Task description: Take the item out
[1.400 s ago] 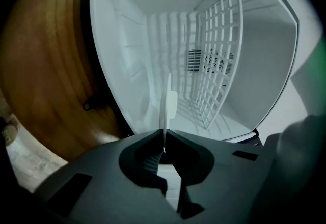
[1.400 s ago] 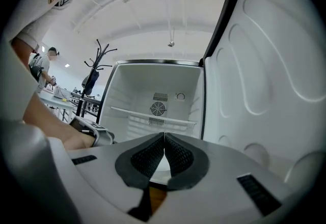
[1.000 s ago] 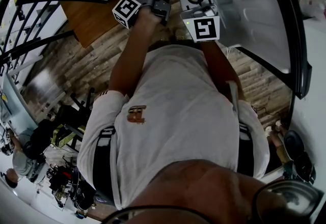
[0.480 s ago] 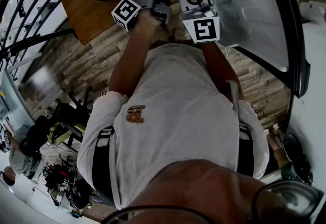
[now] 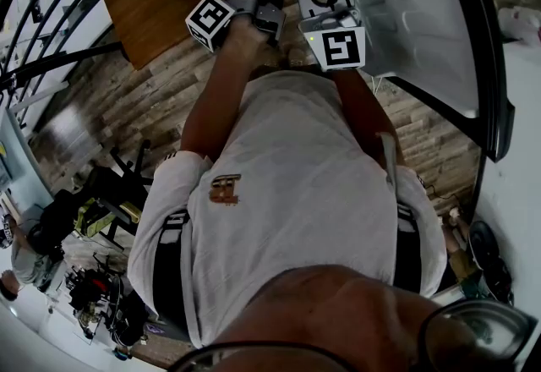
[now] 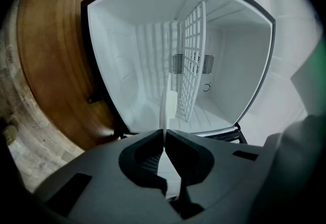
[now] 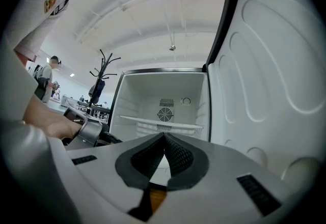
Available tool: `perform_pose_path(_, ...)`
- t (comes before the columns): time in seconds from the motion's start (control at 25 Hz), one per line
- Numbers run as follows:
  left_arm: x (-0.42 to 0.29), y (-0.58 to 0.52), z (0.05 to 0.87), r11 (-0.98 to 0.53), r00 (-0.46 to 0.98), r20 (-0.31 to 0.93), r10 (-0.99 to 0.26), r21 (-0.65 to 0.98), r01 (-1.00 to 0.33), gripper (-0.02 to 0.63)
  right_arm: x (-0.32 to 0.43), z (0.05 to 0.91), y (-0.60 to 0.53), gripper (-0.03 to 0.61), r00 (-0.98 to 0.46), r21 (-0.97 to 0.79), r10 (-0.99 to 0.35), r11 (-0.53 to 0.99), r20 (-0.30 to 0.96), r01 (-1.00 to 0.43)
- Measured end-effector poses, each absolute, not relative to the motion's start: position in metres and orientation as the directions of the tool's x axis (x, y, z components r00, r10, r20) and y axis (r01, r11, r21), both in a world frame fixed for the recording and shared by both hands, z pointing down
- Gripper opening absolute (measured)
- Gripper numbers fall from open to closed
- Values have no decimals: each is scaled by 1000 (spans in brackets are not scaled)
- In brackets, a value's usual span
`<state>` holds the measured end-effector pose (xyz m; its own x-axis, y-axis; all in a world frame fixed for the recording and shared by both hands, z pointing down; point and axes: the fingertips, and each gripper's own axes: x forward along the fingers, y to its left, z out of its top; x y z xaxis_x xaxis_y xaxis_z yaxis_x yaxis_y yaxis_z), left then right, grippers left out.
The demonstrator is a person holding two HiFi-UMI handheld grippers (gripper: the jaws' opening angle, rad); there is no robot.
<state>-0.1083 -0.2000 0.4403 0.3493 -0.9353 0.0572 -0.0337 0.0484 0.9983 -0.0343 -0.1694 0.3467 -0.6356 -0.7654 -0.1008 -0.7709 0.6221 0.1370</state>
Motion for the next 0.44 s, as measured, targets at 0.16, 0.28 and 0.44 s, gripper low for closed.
perform_pose_path(0.16, -109, -199, 441, 46, 348, 55, -936, 998, -33, 28, -35, 349, -168, 33, -638, 146, -764, 623, -98, -768)
perform_pose_path(0.28, -109, -199, 443, 51, 347, 63, -936, 998, -42, 28, -34, 348, -168, 32, -638, 149, -763, 623, -102, -768)
perform_pose_path(0.44, -108, -201, 442, 49, 351, 64, -934, 998, -49, 28, -34, 348, -169, 32, -637, 145, -764, 622, -105, -770)
